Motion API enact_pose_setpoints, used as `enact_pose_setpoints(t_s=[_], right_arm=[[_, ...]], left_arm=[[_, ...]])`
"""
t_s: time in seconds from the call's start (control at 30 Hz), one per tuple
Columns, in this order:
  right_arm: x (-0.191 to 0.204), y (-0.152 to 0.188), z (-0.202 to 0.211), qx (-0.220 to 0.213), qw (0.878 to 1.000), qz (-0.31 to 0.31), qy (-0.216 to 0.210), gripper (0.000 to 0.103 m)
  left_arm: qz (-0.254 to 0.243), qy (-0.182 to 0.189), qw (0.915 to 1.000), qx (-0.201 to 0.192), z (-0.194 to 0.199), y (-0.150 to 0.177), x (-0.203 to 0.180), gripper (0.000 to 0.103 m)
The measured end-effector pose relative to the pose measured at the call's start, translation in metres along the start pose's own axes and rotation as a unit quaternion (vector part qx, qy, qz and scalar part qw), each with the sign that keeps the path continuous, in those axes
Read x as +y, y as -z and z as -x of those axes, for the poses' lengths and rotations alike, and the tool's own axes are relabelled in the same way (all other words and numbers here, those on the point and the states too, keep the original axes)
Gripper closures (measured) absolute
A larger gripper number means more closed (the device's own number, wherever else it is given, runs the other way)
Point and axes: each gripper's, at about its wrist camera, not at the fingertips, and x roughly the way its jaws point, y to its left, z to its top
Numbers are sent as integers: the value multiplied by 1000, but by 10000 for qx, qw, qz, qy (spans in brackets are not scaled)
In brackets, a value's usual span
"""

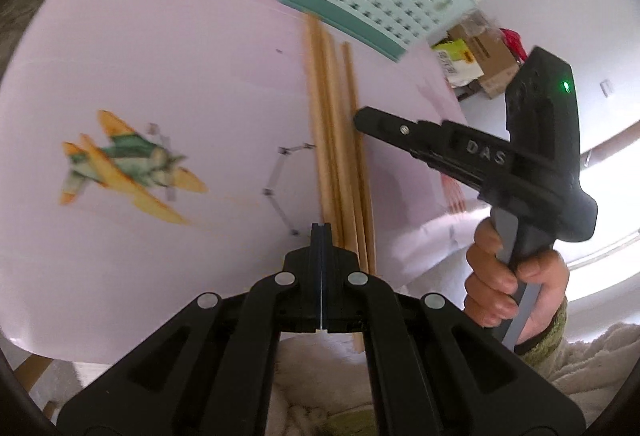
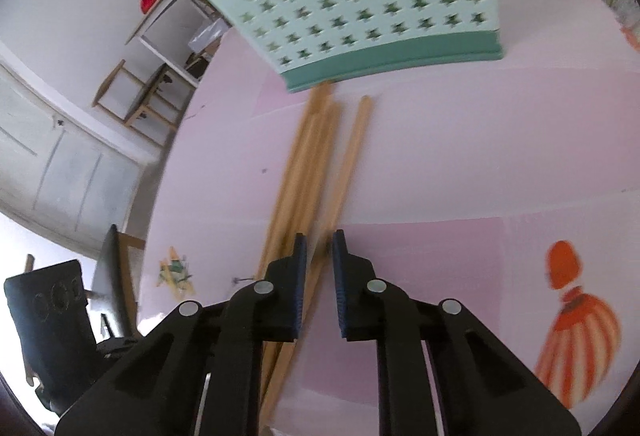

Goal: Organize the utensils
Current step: 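Close the left gripper on one wooden chopstick while the right gripper closes on another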

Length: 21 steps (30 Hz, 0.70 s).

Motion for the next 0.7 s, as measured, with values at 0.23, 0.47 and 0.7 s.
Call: enact_pose_setpoints(t_s=[0.23,0.47,0.7], right_arm=[[-4,-1,9,-150,9983,353,441,90],[1,-3,8,-281,9926,828,845,94],[-5,-3,10,-363,9922,865,821,95]], left_arm=[[-223,-78,9997,-35,0,2,-8,103],[-629,-678,9947,-452,12,-10,-15,91],[-1211,-1290,9824,-592,-8,-32,-30,85]])
